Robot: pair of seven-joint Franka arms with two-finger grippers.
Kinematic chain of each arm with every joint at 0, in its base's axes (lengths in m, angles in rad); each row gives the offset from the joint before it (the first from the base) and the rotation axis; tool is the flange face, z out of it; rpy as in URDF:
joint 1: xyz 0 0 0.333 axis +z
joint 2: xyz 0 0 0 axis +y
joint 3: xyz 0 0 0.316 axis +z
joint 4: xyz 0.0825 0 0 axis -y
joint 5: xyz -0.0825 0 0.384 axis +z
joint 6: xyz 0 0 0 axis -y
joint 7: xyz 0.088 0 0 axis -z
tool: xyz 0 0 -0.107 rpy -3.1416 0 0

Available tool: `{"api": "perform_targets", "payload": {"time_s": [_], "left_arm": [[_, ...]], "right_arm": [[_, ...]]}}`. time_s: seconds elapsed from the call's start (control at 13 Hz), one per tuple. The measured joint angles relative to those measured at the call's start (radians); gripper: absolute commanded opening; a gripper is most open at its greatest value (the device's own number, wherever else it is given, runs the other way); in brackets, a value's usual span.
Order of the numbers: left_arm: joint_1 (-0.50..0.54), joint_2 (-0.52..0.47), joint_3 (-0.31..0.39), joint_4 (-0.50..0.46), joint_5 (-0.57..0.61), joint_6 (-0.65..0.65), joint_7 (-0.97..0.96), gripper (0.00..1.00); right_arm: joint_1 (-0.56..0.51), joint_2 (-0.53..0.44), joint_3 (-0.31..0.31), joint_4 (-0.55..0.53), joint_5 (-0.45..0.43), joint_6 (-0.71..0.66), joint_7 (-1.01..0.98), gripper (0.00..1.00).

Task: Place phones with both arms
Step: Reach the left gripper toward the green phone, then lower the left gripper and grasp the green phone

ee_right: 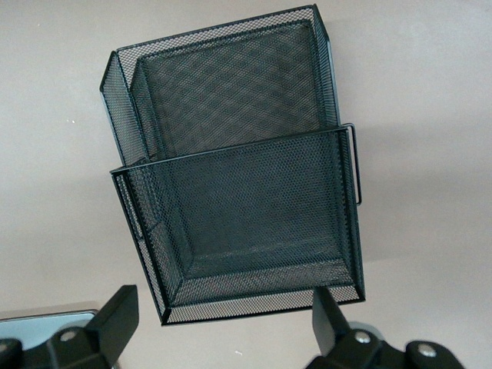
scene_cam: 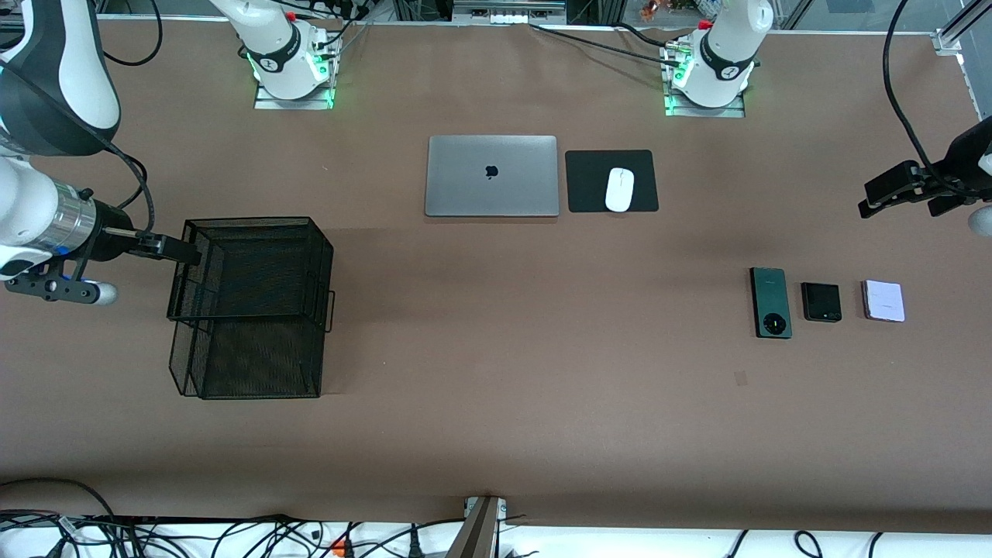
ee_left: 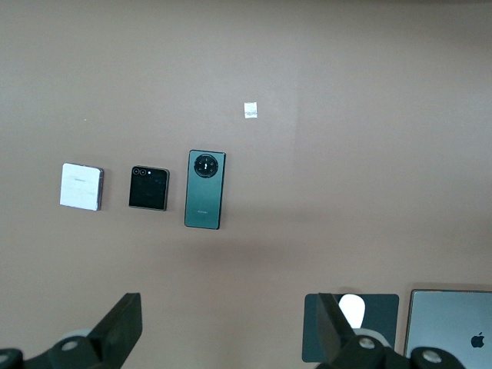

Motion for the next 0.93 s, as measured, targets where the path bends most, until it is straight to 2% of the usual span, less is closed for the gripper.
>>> {"api": "perform_targets", "payload": {"time_s": [0.23,0.39,0.62,0.93], "left_arm": [[0.000,0.001,0.003,-0.010,0.000,-0.007,0.000,1.00],[0.006,0.018,0.008,-0.052,0.005,0.031,0.005,1.00],[0.030,0.063,0.013,-0.183,0.022,0.212,0.064,1.00],[0.061,0.103,0.015,-0.409,0.027,0.528,0.087,1.00]], "right_arm": [[0.000,0.000,0.000,0.000,0.000,-0.001,0.000,1.00],[0.000,0.000,0.000,0.000,0.000,-0.001,0.000,1.00],[0.000,0.000,0.000,0.000,0.000,-0.002,0.000,1.00],[0.000,0.000,0.000,0.000,0.000,-0.002,0.000,1.00]]}}
